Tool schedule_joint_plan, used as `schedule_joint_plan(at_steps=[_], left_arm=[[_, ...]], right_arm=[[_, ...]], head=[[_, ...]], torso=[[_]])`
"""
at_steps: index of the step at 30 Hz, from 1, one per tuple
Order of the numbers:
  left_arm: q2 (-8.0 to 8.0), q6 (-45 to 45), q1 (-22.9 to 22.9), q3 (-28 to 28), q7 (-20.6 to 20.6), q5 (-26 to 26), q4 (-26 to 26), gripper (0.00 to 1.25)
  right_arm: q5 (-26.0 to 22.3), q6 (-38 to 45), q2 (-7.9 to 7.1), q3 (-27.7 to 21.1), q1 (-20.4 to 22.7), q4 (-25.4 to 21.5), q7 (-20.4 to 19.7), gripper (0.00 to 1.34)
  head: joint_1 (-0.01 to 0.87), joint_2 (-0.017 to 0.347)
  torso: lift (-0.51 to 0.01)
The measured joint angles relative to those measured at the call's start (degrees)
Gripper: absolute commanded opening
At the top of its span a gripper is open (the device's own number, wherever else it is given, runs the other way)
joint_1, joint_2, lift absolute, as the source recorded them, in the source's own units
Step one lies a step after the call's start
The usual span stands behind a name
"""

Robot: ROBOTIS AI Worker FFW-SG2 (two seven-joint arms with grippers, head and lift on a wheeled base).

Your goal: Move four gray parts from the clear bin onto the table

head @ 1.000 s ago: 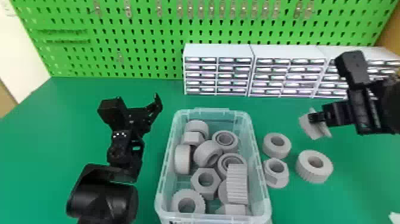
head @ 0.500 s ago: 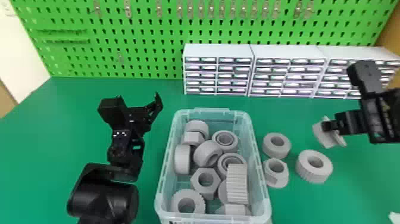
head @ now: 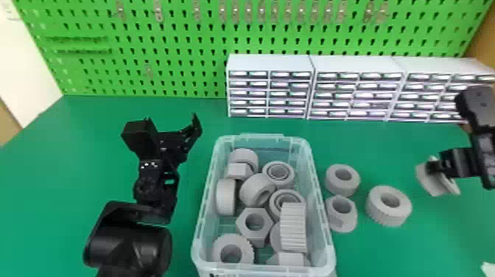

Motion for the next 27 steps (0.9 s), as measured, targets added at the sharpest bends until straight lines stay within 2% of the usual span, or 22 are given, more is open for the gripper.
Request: schedule_joint_plan(at_steps=[13,27], left_arm=[[-0.32,0.02,-0.08,-0.14,0.00,0.00,0.09,1.15],[-0.47,-0.05,-0.17,0.03,0.00,0.00,0.09,1.15]], right_arm=[[4.07,0.00,0.81,-1.11,1.11,5.97,0.00,0.29],[5.90,0.00,0.50,-2.37,1.98,12.46,0.00,0.29]], head=[[0.693,0.072],[0.693,0.072]], torso=[[-0.052],[-0.052]])
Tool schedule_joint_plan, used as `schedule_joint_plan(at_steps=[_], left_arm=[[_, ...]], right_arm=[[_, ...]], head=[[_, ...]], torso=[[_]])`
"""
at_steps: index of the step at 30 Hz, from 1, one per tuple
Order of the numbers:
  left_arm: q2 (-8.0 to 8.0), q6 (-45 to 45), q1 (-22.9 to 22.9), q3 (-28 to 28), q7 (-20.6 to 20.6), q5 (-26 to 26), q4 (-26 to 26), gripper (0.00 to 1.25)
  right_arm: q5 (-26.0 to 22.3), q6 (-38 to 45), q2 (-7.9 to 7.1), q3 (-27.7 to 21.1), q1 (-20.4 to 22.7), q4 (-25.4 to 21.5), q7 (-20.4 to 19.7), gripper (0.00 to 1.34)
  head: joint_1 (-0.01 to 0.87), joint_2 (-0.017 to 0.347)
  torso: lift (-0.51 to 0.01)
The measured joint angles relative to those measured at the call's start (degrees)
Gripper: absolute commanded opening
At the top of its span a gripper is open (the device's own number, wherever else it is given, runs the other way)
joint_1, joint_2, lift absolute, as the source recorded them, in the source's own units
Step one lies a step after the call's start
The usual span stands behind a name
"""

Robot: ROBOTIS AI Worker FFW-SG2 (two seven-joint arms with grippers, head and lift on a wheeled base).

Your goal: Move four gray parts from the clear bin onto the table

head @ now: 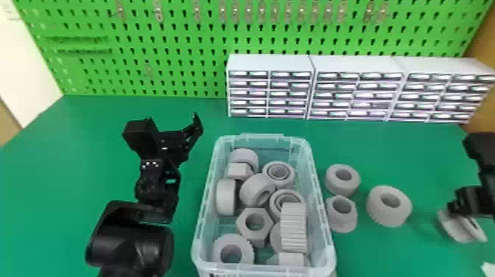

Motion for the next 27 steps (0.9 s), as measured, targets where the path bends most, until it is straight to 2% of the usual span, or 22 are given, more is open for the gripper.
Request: schedule_joint_plan(at_steps=[9,27], left_arm=[[-0.03,0.00,0.04,0.06,0.00,0.00,0.00,1.15],[-0.05,0.00,0.05,0.06,0.00,0.01,0.00,1.15]], right_arm=[[0.38,0.00,0.46,0.33,0.08,1.23,0.00,0.29],[-0.29,0.00,1.64,4.14,-0.69,3.79,-0.02,0.29]], head=[[0.693,0.072],[0.693,0.072]], torso=[[-0.052],[-0.052]])
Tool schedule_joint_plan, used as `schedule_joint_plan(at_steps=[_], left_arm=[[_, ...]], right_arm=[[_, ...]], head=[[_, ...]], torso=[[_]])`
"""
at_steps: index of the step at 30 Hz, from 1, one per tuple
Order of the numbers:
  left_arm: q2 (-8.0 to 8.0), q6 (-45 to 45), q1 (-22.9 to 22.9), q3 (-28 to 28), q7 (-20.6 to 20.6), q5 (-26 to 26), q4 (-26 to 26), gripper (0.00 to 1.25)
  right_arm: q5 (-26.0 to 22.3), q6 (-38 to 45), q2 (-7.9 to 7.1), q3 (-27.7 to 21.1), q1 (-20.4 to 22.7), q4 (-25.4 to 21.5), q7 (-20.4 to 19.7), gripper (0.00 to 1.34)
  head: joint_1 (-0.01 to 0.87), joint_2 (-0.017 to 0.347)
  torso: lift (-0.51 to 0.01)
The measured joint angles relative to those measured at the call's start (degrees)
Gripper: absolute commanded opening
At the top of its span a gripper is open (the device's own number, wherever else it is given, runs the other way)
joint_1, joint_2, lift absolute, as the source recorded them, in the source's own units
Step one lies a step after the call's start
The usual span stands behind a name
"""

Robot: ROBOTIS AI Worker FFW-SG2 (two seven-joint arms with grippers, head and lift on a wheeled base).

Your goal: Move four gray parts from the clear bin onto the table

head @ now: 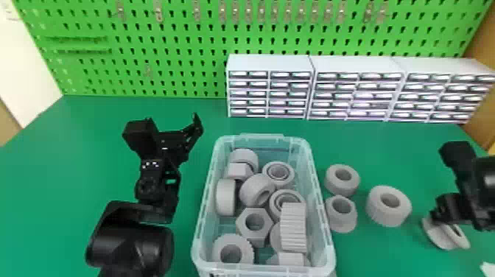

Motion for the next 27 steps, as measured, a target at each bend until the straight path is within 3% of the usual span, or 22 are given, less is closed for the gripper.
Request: schedule_joint_plan(at_steps=[5,9,13,23,27], left_arm=[[0.00,0.00,0.09,0.10,0.00,0.04,0.00,1.15],[0.01,0.00,0.35,0.28,0.00,0.23,0.00,1.15],[0.02,0.00,0.42,0.40,0.00,0.34,0.00,1.15],[0.02,0.00,0.44,0.38,0.00,0.37,0.00,1.15],[0.02,0.00,0.52,0.38,0.00,0.38,0.00,1.15]], right_arm=[[-0.31,-0.01,0.20,0.90,0.05,0.30,0.00,0.31],[-0.84,-0.01,0.34,1.44,0.03,0.62,0.07,0.50],[-1.34,0.02,0.41,1.72,-0.36,0.67,0.01,0.52],[-3.46,0.01,0.33,1.76,-0.97,0.67,0.02,0.77],[-4.57,0.00,0.18,1.84,-1.37,0.35,0.02,0.79]], head=[[0.693,0.072],[0.693,0.072],[0.693,0.072],[0.693,0.072],[0.693,0.072]], torso=[[-0.052],[-0.052],[-0.052],[-0.052],[-0.052]])
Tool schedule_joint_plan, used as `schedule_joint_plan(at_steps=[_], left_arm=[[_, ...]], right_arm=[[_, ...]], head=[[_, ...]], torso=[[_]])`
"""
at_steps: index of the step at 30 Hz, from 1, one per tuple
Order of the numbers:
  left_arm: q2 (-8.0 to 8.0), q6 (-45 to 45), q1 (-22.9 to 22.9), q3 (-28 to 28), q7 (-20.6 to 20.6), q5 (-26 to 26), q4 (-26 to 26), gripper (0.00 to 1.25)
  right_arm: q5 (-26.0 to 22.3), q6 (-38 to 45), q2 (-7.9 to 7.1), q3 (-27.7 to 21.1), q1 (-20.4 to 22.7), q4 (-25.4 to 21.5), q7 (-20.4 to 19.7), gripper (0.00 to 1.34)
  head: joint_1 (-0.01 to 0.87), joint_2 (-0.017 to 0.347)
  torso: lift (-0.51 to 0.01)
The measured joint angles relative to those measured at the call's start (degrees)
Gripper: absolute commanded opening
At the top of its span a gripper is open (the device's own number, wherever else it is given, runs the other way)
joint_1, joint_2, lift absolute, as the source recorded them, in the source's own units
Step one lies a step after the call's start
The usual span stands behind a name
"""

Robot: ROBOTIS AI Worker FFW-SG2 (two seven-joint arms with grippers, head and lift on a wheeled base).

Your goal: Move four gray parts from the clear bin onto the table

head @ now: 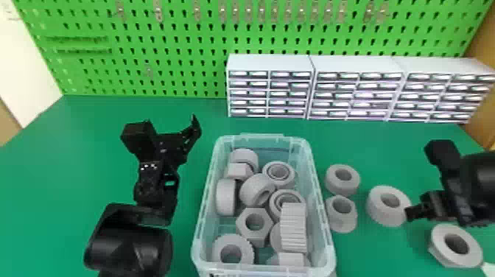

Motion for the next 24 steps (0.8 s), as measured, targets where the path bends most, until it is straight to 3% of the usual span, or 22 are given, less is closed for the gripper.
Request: schedule_joint_plan(at_steps=[9,24], left_arm=[[0.00,0.00,0.19,-0.03,0.00,-0.06,0.00,1.15],[0.00,0.00,0.49,0.04,0.00,-0.12,0.00,1.15]], right_arm=[[-1.46,0.00,-0.02,-0.10,-0.73,-2.83,0.00,0.81],[-8.71,-0.13,2.10,-6.06,0.67,-10.37,0.00,0.81]], head=[[0.693,0.072],[0.693,0.072]], torso=[[-0.052],[-0.052]])
